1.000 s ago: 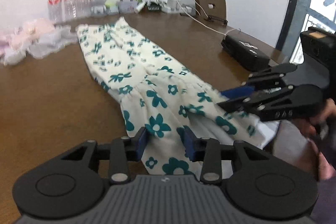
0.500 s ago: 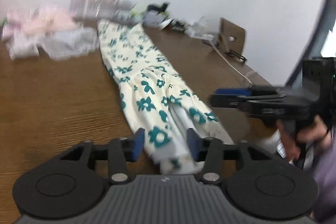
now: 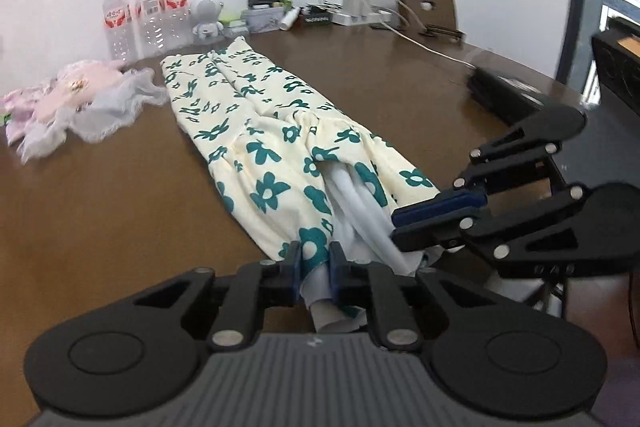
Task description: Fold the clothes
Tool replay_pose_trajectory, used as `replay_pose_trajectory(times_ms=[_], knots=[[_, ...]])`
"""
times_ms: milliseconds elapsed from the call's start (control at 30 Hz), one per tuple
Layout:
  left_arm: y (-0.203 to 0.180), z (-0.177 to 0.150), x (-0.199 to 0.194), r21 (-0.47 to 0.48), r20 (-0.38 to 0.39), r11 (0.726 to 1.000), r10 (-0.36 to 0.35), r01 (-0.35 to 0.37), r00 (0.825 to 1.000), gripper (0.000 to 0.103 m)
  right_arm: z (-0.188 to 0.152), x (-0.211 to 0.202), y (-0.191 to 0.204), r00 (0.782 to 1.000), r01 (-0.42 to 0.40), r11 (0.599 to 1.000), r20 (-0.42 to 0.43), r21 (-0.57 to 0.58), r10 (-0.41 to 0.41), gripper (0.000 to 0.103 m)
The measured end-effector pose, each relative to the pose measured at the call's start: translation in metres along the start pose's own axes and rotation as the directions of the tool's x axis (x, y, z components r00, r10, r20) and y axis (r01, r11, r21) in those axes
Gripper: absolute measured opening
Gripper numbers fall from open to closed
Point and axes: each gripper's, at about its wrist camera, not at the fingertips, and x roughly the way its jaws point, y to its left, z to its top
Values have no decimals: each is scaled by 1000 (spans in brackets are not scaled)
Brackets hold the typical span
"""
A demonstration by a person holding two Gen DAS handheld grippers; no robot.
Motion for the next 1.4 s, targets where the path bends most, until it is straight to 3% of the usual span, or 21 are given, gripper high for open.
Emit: replay_pose_trajectory(times_ms=[67, 133, 167, 267, 333, 367, 433, 500, 533, 633, 733, 933, 1000, 1033, 1100, 1133, 1200, 1233, 1267, 1333, 1400], knots=[[-13, -15, -28, 52, 35, 998, -42, 40, 999, 44, -10, -26, 16, 999, -40, 996, 31, -78, 43, 21], [-26, -28, -50, 208, 119, 977, -77, 51, 990, 72, -22, -45, 29, 996, -32, 980, 78, -196, 48, 75], [-36, -34, -47, 306, 119, 952, -56, 17, 991, 77, -28, -50, 35, 994, -12, 963, 100, -270, 41, 79], [-66, -49, -37, 573, 129, 815, 9, -82, 992, 77, -38, -35, 53, 995, 72, 865, 95, -496, -29, 76], [-74, -58, -18, 659, 115, 743, 53, -116, 992, 69, -40, -20, 58, 996, 83, 812, 71, -577, -52, 52], [-75, -59, -14, 669, 114, 734, 60, -121, 992, 51, -38, -12, 58, 998, 68, 807, 50, -587, -48, 36], [-75, -61, -7, 685, 110, 717, 74, -129, 991, 51, -32, -9, 53, 1000, 18, 834, 26, -551, -5, 27], [-73, -55, -10, 672, 79, 734, 58, -96, 995, 47, -22, -19, 48, 999, -45, 869, -7, -493, 48, 7], [-67, -45, -15, 639, 58, 767, 30, -60, 998, 40, -18, -25, 44, 997, -80, 882, -25, -464, 77, 0], [-47, -14, -28, 527, 4, 848, -60, 49, 998, 6, -3, -52, 42, 998, -47, 875, 3, -482, 55, 0], [-27, 17, -41, 401, -35, 903, -152, 153, 988, 6, 29, -66, 19, 993, 40, 894, 116, -447, 14, 0], [54, 138, 25, 220, 49, 972, -94, 81, 994, 6, 117, -16, -69, 951, 240, 925, 263, -295, -163, 3], [86, 168, 68, 126, 26, 991, -52, 49, 998, 18, 148, 18, -108, 939, 281, 949, 243, -140, -242, 9], [103, 178, 92, 59, -2, 998, -28, 28, 1000, 40, 157, 26, -121, 930, 310, 948, 231, -68, -288, 10], [137, 172, 108, -135, -31, 988, 74, -77, 997, 43, 164, 22, -137, 898, 378, 924, 217, 60, -382, 16], [154, 168, 114, -228, -46, 967, 106, -114, 993, 46, 158, 12, -140, 881, 393, 913, 239, 108, -407, 28], [175, 139, 92, -384, 48, 919, -75, 88, 996, 56, 130, -11, -143, 883, 350, 914, 255, 204, -395, 54], [176, 124, 82, -411, 128, 889, -161, 200, 979, 72, 114, -18, -146, 896, 307, 914, 242, 266, -372, 64], [169, 117, 80, -385, 162, 892, -187, 237, 969, 85, 96, -19, -152, 918, 251, 904, 211, 346, -335, 65], [154, 104, 75, -328, 219, 895, -240, 303, 946, 86, 62, -11, -166, 955, 146, 845, 151, 514, -257, 65], [135, 109, 92, -226, 168, 929, -258, 292, 951, 87, 42, 9, -180, 967, 98, 757, 117, 646, -225, 65]])
